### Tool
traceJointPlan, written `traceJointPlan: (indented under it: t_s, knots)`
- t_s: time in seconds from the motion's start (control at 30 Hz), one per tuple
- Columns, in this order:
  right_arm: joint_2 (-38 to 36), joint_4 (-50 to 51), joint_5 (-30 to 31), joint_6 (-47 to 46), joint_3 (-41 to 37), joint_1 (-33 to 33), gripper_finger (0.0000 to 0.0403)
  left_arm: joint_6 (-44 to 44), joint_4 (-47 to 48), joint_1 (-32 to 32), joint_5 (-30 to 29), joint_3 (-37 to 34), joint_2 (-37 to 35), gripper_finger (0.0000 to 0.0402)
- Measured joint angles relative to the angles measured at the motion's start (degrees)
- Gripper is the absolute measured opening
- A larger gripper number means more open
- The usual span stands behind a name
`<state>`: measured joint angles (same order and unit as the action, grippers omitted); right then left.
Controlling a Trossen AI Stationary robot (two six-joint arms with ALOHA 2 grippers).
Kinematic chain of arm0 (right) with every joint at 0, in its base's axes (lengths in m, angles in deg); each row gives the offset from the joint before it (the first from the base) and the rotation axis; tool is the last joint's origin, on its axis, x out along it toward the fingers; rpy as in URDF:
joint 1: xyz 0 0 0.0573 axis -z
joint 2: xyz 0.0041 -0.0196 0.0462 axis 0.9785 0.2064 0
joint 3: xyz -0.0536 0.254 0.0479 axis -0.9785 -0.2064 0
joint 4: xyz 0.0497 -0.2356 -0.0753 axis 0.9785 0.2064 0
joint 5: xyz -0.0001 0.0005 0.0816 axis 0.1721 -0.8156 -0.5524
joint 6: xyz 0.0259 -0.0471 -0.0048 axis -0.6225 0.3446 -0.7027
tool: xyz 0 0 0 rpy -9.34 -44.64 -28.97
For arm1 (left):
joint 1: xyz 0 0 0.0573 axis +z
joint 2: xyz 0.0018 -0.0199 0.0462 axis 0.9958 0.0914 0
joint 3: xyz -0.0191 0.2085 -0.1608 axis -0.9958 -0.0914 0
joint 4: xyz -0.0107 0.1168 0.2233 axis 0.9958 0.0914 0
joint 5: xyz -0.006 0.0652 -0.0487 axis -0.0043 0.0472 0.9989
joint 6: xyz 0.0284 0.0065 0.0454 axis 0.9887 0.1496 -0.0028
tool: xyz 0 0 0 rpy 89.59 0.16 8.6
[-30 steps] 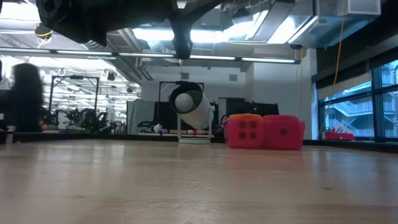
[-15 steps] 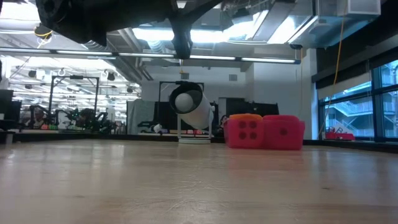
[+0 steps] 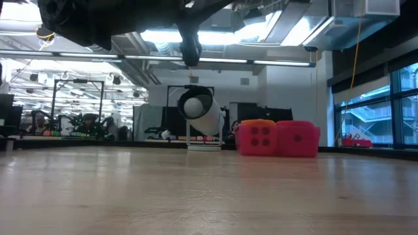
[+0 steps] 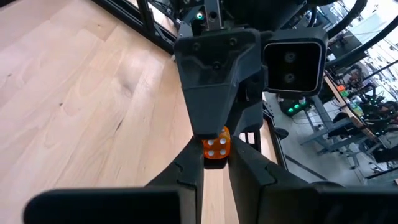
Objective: Pick & Place Dice
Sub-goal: Put the small orange dice into the red bin
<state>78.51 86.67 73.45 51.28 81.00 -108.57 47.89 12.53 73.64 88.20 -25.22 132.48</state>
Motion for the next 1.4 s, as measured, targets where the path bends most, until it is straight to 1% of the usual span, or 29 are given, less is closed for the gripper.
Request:
traceJointPlan:
  t_s: [0.17, 0.33, 0.47, 0.67, 0.93, 1.0, 1.1, 1.17, 1.3, 1.4]
  knots:
    - [0.0, 0.0, -1.1, 0.2, 0.0, 0.0, 0.0052, 1.3, 0.1, 0.1, 1.0, 0.0, 0.0, 0.0045]
    - [0.0, 0.0, -1.3, 0.1, 0.0, 0.0, 0.0053, 1.4, 0.1, 0.8, 2.6, 0.0, 0.0, 0.0044]
    - [0.0, 0.0, -1.2, 0.1, 0.0, 0.1, 0.0071, 1.6, 0.1, 1.5, 4.2, 0.0, 0.0, 0.0040]
    - [0.0, 0.1, -1.4, -0.1, 0.0, 0.1, 0.0104, 4.3, -0.4, 1.6, 5.8, 0.1, 0.0, 0.0030]
    - [0.1, 0.2, -1.7, -0.1, -0.1, 0.1, 0.0112, 6.8, -0.3, 1.6, 6.3, 0.2, 0.0, 0.0028]
    - [0.1, -0.1, -1.2, -0.1, -0.1, 0.1, 0.0112, 7.2, -0.3, 1.7, 6.9, 0.2, 0.0, 0.0028]
    - [0.1, -1.1, 2.8, -0.1, -0.1, 0.0, 0.0113, 7.3, -0.5, 2.0, 7.1, 0.2, -0.1, 0.0028]
    - [0.0, -0.9, 4.0, 0.1, -0.1, 0.0, 0.0113, 7.9, -0.5, 2.3, 7.2, 0.2, -0.1, 0.0028]
    - [-1.5, -0.6, 3.5, -0.3, -0.2, 0.1, 0.0121, 9.1, -0.8, 3.3, 10.0, 0.3, -0.2, 0.0028]
    - [-2.9, 0.2, 3.3, -1.4, -0.2, 0.1, 0.0146, 9.2, -0.8, 3.9, 11.3, 0.3, -0.2, 0.0028]
